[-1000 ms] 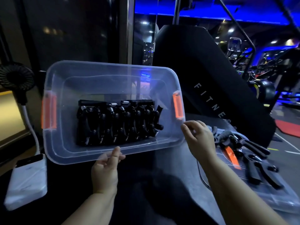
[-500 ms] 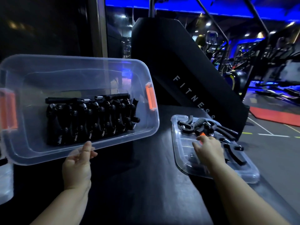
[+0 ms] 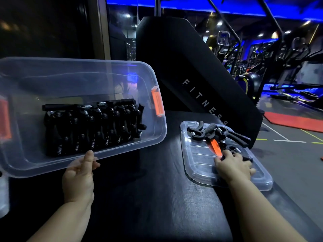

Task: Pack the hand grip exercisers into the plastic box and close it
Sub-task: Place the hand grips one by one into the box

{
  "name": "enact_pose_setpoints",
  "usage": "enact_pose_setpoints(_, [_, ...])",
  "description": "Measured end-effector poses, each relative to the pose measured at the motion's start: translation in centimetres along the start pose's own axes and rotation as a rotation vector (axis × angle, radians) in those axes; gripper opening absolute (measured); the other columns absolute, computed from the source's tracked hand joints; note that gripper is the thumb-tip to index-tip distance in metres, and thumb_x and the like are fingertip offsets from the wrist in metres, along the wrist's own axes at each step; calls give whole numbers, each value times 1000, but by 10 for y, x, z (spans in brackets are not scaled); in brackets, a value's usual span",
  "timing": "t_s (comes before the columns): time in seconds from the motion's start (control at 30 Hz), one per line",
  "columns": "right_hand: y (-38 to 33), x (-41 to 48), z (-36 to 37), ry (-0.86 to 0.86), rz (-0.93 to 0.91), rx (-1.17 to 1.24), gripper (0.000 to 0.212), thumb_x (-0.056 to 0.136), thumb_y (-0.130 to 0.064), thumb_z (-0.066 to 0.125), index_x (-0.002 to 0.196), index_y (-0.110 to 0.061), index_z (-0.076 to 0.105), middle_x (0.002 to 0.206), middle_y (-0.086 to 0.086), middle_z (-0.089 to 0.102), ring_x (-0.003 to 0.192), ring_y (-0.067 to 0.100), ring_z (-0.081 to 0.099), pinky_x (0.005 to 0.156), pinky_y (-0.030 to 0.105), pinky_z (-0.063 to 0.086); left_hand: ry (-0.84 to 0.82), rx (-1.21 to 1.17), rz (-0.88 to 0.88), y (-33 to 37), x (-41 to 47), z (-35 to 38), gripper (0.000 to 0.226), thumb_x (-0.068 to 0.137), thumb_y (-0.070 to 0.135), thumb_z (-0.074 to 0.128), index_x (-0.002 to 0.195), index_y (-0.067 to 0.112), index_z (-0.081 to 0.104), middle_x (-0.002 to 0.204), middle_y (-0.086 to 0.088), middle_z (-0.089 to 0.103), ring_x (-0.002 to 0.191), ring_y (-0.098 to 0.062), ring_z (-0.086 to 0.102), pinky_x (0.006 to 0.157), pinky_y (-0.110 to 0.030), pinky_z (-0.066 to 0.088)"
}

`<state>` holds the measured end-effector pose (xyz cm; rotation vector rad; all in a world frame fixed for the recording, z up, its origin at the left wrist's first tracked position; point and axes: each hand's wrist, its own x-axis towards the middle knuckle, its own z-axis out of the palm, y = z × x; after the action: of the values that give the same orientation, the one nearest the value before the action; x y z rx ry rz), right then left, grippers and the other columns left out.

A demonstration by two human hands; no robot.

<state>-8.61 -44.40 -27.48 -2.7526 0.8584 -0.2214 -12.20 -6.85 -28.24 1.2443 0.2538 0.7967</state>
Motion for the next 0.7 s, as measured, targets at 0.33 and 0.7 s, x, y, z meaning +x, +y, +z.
enact_pose_setpoints(0.33, [-20,-24,7,55,-318,135,54,88,-67,36,129,-36,53,137,-2,51,118,32,49,95,40,40,-2,0,9,0,-1,0,23,93,24,57,71,17,57,50,18,61,52,7,56,68,-19,40])
enact_pose_setpoints(0.7, [0,-6,4,14,8,117,64,86,-68,39,128,-22,50,128,14,55,122,36,44,96,47,33,1,15,-17,0,0,-2,24,92,28,58,71,17,59,50,17,60,53,7,54,70,-22,40])
